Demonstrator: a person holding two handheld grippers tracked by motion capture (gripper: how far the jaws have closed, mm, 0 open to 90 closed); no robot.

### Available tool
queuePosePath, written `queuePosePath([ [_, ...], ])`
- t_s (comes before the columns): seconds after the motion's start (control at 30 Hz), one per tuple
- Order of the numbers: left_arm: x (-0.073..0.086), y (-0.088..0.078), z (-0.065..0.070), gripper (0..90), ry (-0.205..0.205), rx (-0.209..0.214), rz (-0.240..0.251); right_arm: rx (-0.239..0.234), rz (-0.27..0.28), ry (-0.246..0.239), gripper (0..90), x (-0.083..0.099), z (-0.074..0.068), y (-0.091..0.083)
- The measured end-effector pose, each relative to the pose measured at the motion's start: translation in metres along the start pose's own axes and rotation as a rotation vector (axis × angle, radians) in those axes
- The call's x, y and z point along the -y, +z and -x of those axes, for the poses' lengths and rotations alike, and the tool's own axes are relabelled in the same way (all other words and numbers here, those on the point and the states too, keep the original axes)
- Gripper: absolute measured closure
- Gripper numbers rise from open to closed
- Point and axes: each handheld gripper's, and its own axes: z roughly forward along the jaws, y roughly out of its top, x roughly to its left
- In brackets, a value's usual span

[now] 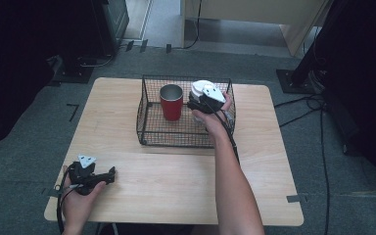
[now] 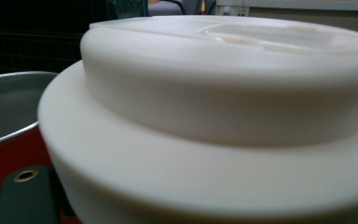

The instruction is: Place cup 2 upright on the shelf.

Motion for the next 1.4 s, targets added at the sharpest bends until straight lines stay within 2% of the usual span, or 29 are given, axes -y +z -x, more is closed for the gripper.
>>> queuePosePath([
  [0.1, 0.0, 0.0, 0.0, 0.0, 0.0, 0.0, 0.0, -0.006, -0.009, 0.012, 12.4, -0.001, 0.0, -0.002],
  [0.23, 0.0, 0.0, 0.0, 0.0, 0.0, 0.0, 0.0, -0.026, -0.016, 0.011, 0.0, -0.002, -0.003, -0.003],
  [0.37, 0.0, 0.0, 0.0, 0.0, 0.0, 0.0, -0.001, -0.025, 0.0, 0.037, 0.0, -0.004, -0.002, -0.005],
  [0.67, 0.0, 0.0, 0.0, 0.0, 0.0, 0.0, -0.001, 0.023, 0.052, 0.048, 0.0, -0.012, 0.0, -0.008],
  [0.73, 0.0, 0.0, 0.0, 0.0, 0.0, 0.0, 0.0, 0.016, 0.07, 0.061, 0.0, -0.016, 0.0, -0.01],
  [0.87, 0.0, 0.0, 0.0, 0.0, 0.0, 0.0, 0.0, 0.013, 0.097, 0.03, 0.0, -0.024, -0.002, -0.013],
  [1.1, 0.0, 0.0, 0.0, 0.0, 0.001, 0.0, 0.0, 0.008, 0.114, 0.021, 0.0, -0.041, -0.002, -0.019],
  [1.17, 0.0, 0.0, 0.0, 0.0, 0.001, 0.0, 0.0, 0.003, 0.1, 0.024, 0.0, -0.045, -0.003, -0.021],
  [1.23, 0.0, 0.0, 0.0, 0.0, 0.001, 0.0, 0.0, 0.008, 0.063, 0.025, 0.0, -0.048, -0.003, -0.023],
  [1.4, 0.0, 0.0, 0.0, 0.0, 0.001, 0.0, 0.0, -0.03, 0.004, 0.011, 0.5, -0.053, -0.003, -0.031],
])
